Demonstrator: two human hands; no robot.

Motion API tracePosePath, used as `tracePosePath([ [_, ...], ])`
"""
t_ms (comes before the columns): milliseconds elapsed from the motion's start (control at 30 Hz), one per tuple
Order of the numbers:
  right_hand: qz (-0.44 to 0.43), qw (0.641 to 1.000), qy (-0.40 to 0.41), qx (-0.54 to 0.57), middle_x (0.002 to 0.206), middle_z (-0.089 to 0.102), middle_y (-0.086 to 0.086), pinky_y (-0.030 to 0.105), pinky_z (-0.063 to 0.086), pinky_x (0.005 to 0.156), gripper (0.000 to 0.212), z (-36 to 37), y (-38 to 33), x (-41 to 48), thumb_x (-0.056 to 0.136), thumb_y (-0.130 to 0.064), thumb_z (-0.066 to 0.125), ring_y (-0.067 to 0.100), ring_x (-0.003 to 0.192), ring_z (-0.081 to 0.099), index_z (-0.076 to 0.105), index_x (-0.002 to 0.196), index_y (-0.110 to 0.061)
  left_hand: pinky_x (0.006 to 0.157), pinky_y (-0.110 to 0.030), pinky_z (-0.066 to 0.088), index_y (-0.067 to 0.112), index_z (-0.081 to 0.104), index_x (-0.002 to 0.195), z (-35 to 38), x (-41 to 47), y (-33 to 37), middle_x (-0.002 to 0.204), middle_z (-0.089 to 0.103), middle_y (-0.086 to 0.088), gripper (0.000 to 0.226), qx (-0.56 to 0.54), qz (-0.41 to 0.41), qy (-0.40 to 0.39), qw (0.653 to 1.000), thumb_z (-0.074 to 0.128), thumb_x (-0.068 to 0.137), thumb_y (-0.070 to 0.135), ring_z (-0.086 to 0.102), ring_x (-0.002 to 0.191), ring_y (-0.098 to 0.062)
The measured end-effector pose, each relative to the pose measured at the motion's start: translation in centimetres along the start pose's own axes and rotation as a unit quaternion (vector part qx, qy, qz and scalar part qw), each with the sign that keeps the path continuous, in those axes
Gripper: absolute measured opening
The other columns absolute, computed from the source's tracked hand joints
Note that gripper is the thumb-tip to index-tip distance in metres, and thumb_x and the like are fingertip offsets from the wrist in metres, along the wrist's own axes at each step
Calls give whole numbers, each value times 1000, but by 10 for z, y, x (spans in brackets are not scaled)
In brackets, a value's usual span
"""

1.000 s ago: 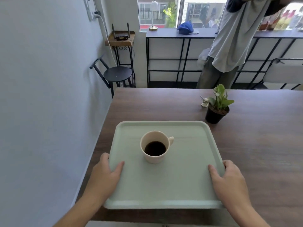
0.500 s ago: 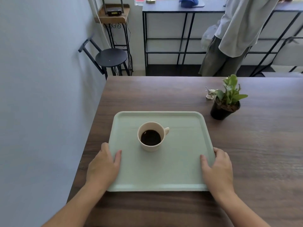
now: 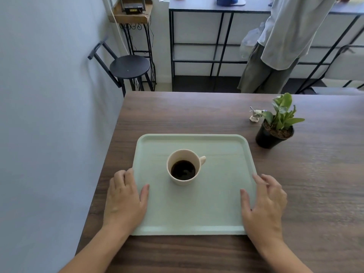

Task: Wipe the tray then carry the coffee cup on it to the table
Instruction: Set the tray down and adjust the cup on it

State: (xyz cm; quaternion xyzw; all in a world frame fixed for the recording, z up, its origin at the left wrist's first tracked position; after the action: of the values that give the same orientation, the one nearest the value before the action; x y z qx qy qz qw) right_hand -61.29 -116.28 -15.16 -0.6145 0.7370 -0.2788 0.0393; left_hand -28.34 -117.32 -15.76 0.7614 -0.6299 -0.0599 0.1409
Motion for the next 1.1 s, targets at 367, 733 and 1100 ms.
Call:
tracePosePath([
  [367, -23, 889, -302, 343, 127, 64, -11, 24, 40, 107, 34, 34, -94, 72, 105, -18, 43, -3, 121, 54, 62, 132, -22, 116, -27, 23, 37, -3, 156, 6, 13, 87, 156, 17, 20, 109, -355, 59, -133, 924, 58, 75, 77, 17, 144, 2],
  [733, 31, 813, -376, 444, 97, 72, 12, 27, 52, 84, 30, 43, -95, 99, 101, -4, 40, 13, 90, 65, 69, 105, 0, 91, -7, 36, 26, 29, 143, 16, -5, 103, 130, 40, 11, 92, -346, 22, -20, 938, 78, 70, 54, 46, 118, -3],
  [1100, 53, 828, -346, 439, 98, 73, 15, 29, 53, 81, 31, 44, -86, 95, 99, -7, 40, 13, 86, 66, 72, 98, -6, 95, -15, 45, 31, 41, 135, 10, 3, 104, 126, 51, 15, 81, -372, 14, -67, 926, 86, 69, 41, 48, 117, 4],
])
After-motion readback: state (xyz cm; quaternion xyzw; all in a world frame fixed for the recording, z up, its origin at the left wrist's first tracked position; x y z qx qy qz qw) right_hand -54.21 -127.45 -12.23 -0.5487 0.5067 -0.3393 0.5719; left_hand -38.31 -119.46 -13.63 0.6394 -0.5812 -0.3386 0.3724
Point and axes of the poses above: each hand's wrist, its own x-axis towards the middle knuckle, its own z-axis out of the palm, y = z × x, the point moved 1 cm from there along x, towards the middle knuckle
